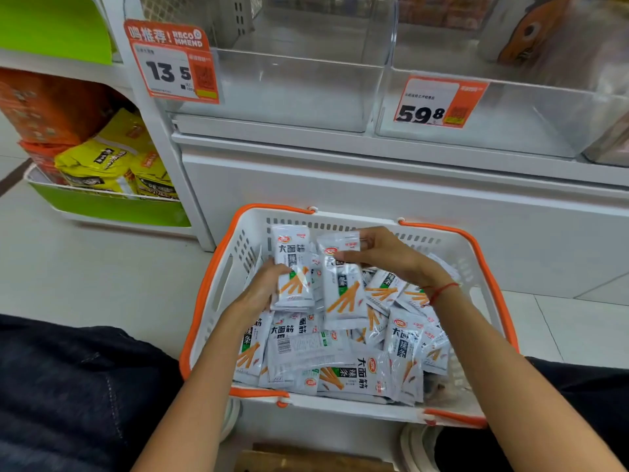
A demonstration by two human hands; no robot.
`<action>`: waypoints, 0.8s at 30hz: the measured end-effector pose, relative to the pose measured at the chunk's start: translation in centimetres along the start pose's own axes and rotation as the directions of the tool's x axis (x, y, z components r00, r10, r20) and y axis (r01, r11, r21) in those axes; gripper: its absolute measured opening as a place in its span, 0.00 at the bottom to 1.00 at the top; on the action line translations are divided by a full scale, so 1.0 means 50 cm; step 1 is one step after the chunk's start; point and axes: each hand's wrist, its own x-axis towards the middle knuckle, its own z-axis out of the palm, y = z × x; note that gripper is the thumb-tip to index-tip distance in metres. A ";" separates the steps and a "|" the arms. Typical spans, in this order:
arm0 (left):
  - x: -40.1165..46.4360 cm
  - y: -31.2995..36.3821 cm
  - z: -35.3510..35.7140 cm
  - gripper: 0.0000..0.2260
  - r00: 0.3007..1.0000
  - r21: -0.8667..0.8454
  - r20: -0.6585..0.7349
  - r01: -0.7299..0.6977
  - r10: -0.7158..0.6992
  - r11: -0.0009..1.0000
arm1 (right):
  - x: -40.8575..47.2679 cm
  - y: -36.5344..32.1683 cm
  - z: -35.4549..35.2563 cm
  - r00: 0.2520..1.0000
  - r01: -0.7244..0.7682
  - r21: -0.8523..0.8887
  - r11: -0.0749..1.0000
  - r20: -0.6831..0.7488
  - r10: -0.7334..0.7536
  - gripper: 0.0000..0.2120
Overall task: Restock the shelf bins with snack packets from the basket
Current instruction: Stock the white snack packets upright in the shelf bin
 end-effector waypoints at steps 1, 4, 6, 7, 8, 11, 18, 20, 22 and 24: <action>-0.001 -0.001 0.009 0.05 0.999 0.034 0.050 0.007 -0.008 0.999 | 0.005 -0.003 0.016 0.999 0.012 0.001 1.000 -0.031 -0.012 0.08; -0.010 -0.001 0.036 0.09 0.991 0.028 0.108 0.072 -0.075 0.997 | 0.028 0.015 0.066 0.960 0.071 -0.125 0.990 -0.263 -0.102 0.09; -0.012 0.001 0.049 0.06 0.993 -0.056 0.063 0.102 -0.098 0.993 | 0.036 0.034 0.089 0.900 0.097 -0.188 0.977 -0.403 -0.167 0.10; -0.009 -0.002 0.050 0.07 0.993 -0.083 0.049 0.108 -0.105 0.991 | 0.038 0.041 0.098 0.877 0.114 -0.202 0.973 -0.440 -0.194 0.10; -0.011 -0.001 0.051 0.07 0.994 -0.094 0.037 0.102 -0.099 0.990 | 0.042 0.047 0.106 0.859 0.121 -0.214 0.969 -0.466 -0.210 0.11; -0.012 -0.002 0.050 0.18 0.996 -0.002 0.038 0.075 -0.075 0.997 | 0.048 0.050 0.119 0.800 0.112 -0.278 0.954 -0.544 -0.252 0.18; -0.022 0.006 0.073 0.35 0.995 -0.043 0.072 -0.071 0.074 0.997 | 0.028 0.026 0.141 0.774 0.002 -0.259 0.966 -0.612 -0.166 0.23; -0.028 0.020 0.079 0.31 0.990 -0.063 0.017 -0.137 0.139 0.989 | 0.018 -0.009 0.136 0.905 -0.060 -0.096 0.994 -0.426 0.014 0.24; -0.032 0.046 0.077 0.27 0.980 -0.098 -0.054 -0.196 0.191 0.976 | 0.000 -0.059 0.119 0.982 -0.099 -0.009 0.995 -0.162 0.097 0.13; -0.035 0.081 0.073 0.27 0.974 -0.154 -0.094 -0.219 0.207 0.963 | -0.009 -0.105 0.104 0.993 -0.095 -0.010 0.995 -0.078 0.094 0.10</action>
